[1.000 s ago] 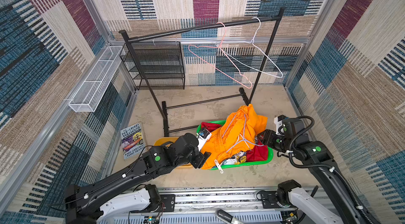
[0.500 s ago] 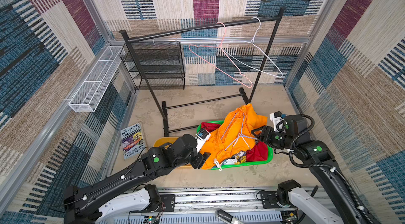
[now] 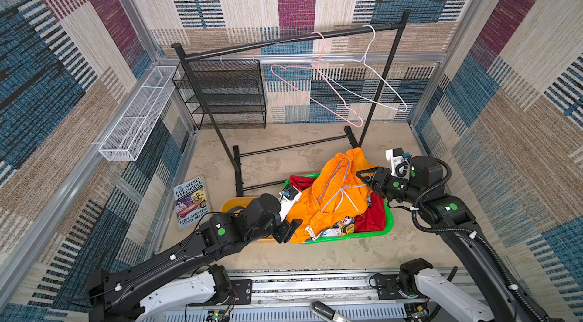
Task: Remove the clothespins securing shorts to the hanger
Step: Remove the clothespin from the hanger.
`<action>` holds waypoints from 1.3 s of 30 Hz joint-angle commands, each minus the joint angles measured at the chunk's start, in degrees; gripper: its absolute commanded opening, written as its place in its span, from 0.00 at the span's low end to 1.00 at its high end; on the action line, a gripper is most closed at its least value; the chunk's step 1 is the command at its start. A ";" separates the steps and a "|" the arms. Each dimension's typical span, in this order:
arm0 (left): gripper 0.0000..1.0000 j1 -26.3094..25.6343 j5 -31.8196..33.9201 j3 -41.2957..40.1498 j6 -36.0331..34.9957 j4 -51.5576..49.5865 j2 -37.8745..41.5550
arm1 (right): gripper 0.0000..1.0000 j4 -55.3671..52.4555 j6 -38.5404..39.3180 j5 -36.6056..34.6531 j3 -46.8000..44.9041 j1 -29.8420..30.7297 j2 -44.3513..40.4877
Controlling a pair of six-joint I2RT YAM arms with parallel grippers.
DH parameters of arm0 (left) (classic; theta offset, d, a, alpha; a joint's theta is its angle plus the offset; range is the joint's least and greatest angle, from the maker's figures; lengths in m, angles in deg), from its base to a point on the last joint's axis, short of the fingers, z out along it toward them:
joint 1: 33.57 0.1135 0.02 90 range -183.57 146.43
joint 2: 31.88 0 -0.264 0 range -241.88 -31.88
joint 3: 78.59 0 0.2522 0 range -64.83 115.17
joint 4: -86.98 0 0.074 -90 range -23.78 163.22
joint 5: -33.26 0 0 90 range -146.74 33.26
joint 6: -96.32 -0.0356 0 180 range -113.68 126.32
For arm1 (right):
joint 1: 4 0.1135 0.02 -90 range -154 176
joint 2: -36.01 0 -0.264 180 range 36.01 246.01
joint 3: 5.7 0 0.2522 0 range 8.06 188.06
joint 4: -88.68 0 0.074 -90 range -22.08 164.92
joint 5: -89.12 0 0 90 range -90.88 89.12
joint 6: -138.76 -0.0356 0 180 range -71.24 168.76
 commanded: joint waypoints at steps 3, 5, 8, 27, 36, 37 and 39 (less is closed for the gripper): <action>0.70 -0.04 0.53 0.26 1.62 0.60 -0.15 | 0.48 8.23 -3.29 1.37 1.27 0.07 1.16; 0.70 -0.07 0.40 0.33 1.84 0.62 -0.23 | 0.48 10.61 -4.40 1.82 1.07 0.01 1.49; 0.70 -0.02 0.53 0.61 2.07 0.62 -0.66 | 0.47 13.87 -5.73 1.98 1.14 0.05 2.52; 0.68 -0.06 0.67 2.28 3.12 -0.59 -3.76 | 0.43 17.84 -4.69 -8.79 5.29 9.24 14.01; 0.73 -0.05 -0.83 2.02 6.89 -2.54 -1.82 | 0.41 18.74 -3.54 -10.04 6.64 9.81 15.26; 0.74 -0.03 -1.13 1.70 8.21 -2.63 -1.42 | 0.42 18.76 -3.46 -10.13 6.77 9.82 15.15; 0.76 -0.04 -2.54 0.66 10.98 -1.84 -0.31 | 0.42 19.06 -3.37 -10.31 6.96 9.82 15.07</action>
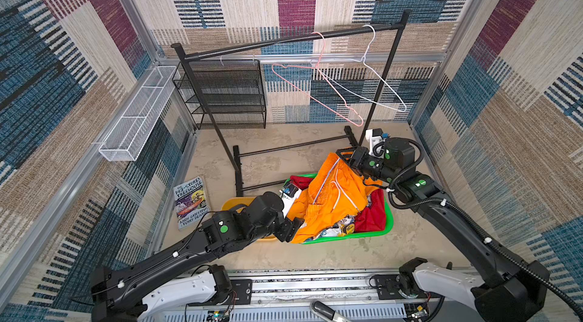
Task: Remove the clothespins securing shorts to the hanger
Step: Remove the clothespin from the hanger.
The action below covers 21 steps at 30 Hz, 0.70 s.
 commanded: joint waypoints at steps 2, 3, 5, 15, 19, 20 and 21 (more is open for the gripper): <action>0.78 0.02 -3.64 -2.59 8.03 1.37 2.06 | 0.41 2.48 1.01 -1.48 0.69 0.12 0.01; 0.79 0.06 -4.54 -3.81 9.52 2.61 2.63 | 0.41 2.57 1.04 -1.45 0.72 0.12 0.07; 0.79 0.01 -5.17 -6.27 12.27 5.27 3.77 | 0.41 3.07 0.93 -1.60 0.70 0.12 0.10; 0.78 0.04 -4.55 -14.46 14.36 19.05 6.19 | 0.41 3.82 1.19 -1.96 1.32 0.18 0.42; 0.76 0.08 -4.96 -14.86 14.48 21.73 5.03 | 0.41 3.79 1.18 -2.01 1.33 0.16 0.42; 0.75 0.05 -5.13 -14.48 14.47 21.51 4.51 | 0.41 3.83 1.25 -1.98 1.31 0.21 0.42; 0.74 0.05 -5.33 -14.29 14.42 21.45 4.06 | 0.41 3.82 1.27 -2.05 1.37 0.21 0.41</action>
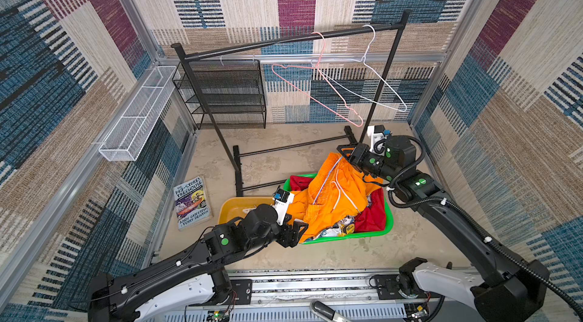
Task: Remove the clothespins securing shorts to the hanger
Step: Remove the clothespin from the hanger.
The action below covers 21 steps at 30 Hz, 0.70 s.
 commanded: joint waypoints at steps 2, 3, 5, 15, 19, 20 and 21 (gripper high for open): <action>0.72 0.03 -0.78 0.36 1.23 3.67 -1.35 | 0.41 2.05 0.70 -0.24 0.58 0.10 -0.02; 0.70 0.02 -0.65 0.17 1.53 3.96 -1.63 | 0.41 2.06 0.70 -0.19 0.56 0.10 -0.05; 0.67 0.09 -0.48 -0.17 1.85 4.36 -1.81 | 0.41 2.14 0.70 -0.31 0.46 0.10 -0.04; 0.45 0.03 1.34 0.20 2.47 2.91 -2.11 | 0.41 2.21 0.71 -0.53 0.39 0.10 -0.10; 0.36 0.02 1.05 0.37 2.77 2.52 -2.83 | 0.41 2.30 0.79 -0.60 0.31 0.12 0.09; 0.33 0.05 0.95 0.37 2.87 2.66 -2.97 | 0.41 2.30 0.79 -0.52 0.26 0.10 0.07; 0.31 0.09 0.94 0.41 2.96 2.56 -3.06 | 0.41 2.23 0.80 -0.56 0.31 0.09 0.07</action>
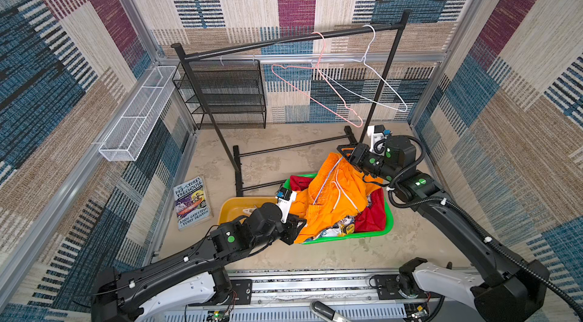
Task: Remove the clothespins securing shorts to the hanger
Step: Remove the clothespin from the hanger, then place the clothespin in the storage box.
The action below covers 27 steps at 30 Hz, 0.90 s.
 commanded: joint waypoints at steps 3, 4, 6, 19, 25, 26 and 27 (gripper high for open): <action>0.26 0.08 0.84 0.85 0.71 -0.06 -0.12 | 0.41 2.18 0.47 -0.56 0.31 0.10 0.07; 0.22 0.02 0.97 1.02 0.57 -0.38 0.01 | 0.41 2.22 0.47 -0.52 0.31 0.10 0.07; 0.19 0.01 1.61 1.53 0.14 -1.25 0.47 | 0.41 2.26 0.56 -0.55 0.31 0.12 0.18; 0.13 1.85 7.13 7.35 -3.07 -10.36 3.48 | 0.41 2.40 0.89 -0.71 -0.04 0.10 0.42; 0.14 8.10 9.91 9.69 -2.78 -17.99 6.99 | 0.41 2.46 0.99 -0.61 0.00 0.10 0.53; 0.15 9.99 9.76 9.94 -2.50 -19.47 7.32 | 0.41 2.39 0.99 -0.60 0.08 0.10 0.58; 0.15 12.30 9.14 10.09 -2.19 -20.87 7.42 | 0.41 2.51 0.99 -0.51 -0.02 0.10 0.57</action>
